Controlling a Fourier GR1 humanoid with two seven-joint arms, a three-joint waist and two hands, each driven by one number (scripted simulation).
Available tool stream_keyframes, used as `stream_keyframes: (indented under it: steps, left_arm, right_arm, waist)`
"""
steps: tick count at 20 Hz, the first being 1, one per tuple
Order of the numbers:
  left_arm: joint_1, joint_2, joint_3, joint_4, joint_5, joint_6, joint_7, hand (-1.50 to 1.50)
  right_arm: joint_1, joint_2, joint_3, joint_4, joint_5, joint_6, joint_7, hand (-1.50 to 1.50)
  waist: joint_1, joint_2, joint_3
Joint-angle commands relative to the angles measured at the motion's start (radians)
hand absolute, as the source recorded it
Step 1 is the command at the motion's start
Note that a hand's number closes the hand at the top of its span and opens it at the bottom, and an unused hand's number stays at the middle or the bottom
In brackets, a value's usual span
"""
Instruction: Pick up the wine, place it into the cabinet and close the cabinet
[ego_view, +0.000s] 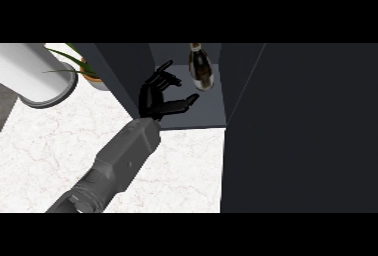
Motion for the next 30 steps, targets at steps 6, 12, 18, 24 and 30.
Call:
stream_keyframes:
  steps: [6, 12, 18, 24, 30]
  left_arm:
    - [0.059, 0.029, 0.013, -0.043, -0.031, -0.034, -0.106, -1.50]
    - [0.106, 0.058, -0.038, -0.194, -0.061, 0.037, -0.039, -1.50]
    - [0.275, 0.067, -0.145, -0.487, -0.128, 0.091, 0.041, -1.50]
    - [0.469, 0.189, -0.253, -0.904, -0.198, 0.156, 0.186, -1.50]
    - [0.636, 0.351, -0.247, -1.279, -0.222, 0.219, 0.331, -1.50]
  right_arm:
    - [0.007, -0.009, 0.006, -0.053, -0.004, -0.007, 0.044, -1.50]
    - [0.020, 0.013, 0.015, -0.021, 0.031, -0.021, 0.019, -1.50]
    - [0.007, 0.013, 0.030, -0.065, 0.038, -0.039, 0.064, -1.50]
    - [0.012, 0.025, 0.053, -0.056, 0.057, -0.040, 0.050, -1.50]
    - [-0.034, 0.023, 0.060, -0.084, 0.059, -0.067, 0.103, -1.50]
  waist:
    - [0.040, -0.022, 0.008]
    - [0.073, -0.034, 0.010]
    - [0.087, -0.039, 0.010]
    - [0.079, -0.034, 0.010]
    - [0.066, -0.028, 0.009]
